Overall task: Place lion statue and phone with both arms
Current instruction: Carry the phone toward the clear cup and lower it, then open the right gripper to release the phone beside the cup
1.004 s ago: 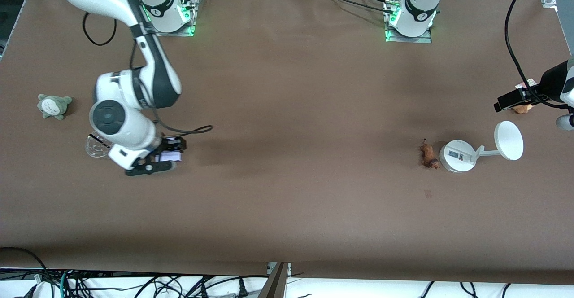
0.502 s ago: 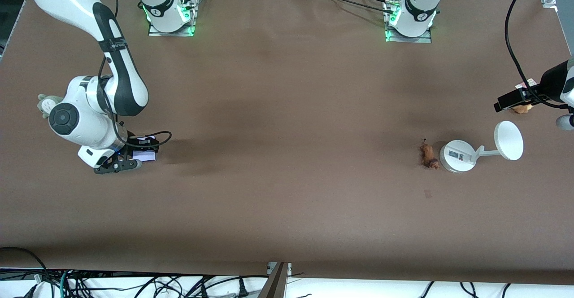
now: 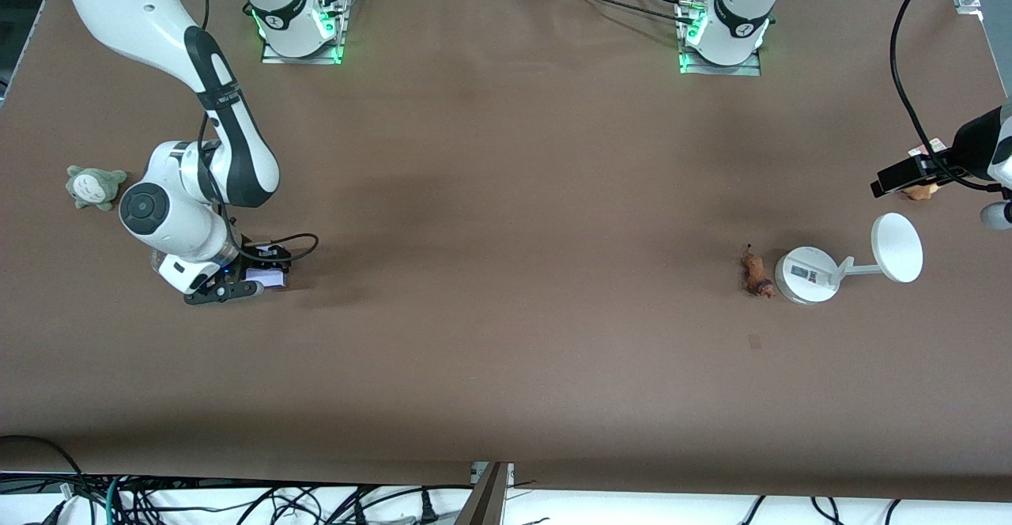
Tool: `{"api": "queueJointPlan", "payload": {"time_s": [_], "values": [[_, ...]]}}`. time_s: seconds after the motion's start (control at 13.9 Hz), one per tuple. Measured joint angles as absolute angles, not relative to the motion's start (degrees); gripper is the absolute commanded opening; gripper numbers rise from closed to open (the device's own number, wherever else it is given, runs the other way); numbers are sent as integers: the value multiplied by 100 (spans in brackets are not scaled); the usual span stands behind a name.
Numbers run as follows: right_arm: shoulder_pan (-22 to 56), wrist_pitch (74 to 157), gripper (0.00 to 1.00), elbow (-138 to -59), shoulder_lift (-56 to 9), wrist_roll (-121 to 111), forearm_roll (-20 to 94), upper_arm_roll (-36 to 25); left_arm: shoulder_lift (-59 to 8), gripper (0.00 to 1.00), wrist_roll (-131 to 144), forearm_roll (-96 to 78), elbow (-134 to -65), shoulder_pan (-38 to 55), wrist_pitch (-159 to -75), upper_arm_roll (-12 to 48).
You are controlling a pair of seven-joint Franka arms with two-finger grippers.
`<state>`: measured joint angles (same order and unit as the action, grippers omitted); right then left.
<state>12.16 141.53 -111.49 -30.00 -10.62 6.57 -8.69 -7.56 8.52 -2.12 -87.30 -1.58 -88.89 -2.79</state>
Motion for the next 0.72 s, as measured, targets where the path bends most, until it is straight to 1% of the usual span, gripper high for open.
{"api": "queueJointPlan", "payload": {"time_s": [0.07, 0.14, 0.22, 0.29, 0.36, 0.43, 0.72], "values": [[1216, 14200, 38, -11149, -3029, -1062, 657, -865, -756, 100, 852, -212, -8730, -158, -8889, -279], [1216, 14247, 49, -11151, -3063, -1062, 658, -856, -756, 100, 852, -212, -8730, -158, -8889, -279], [1217, 14288, 71, -11152, -3098, -1062, 658, -845, -756, 100, 852, -212, -8730, -158, -8889, -279], [1217, 14331, 85, -11152, -3131, -1062, 658, -835, -756, 100, 852, -212, -8730, -158, -8889, -279], [1217, 14359, 85, -11152, -3159, -1062, 659, -829, -756, 100, 852, -211, -8730, -158, -8889, -279], [1217, 14372, 89, -11152, -3175, -1062, 659, -827, -756, 100, 852, -212, -8730, -158, -8889, -279], [1217, 14388, 89, -11152, -3182, -1062, 662, -824, -756, 100, 852, -211, -8730, -158, -8889, -279]]}}
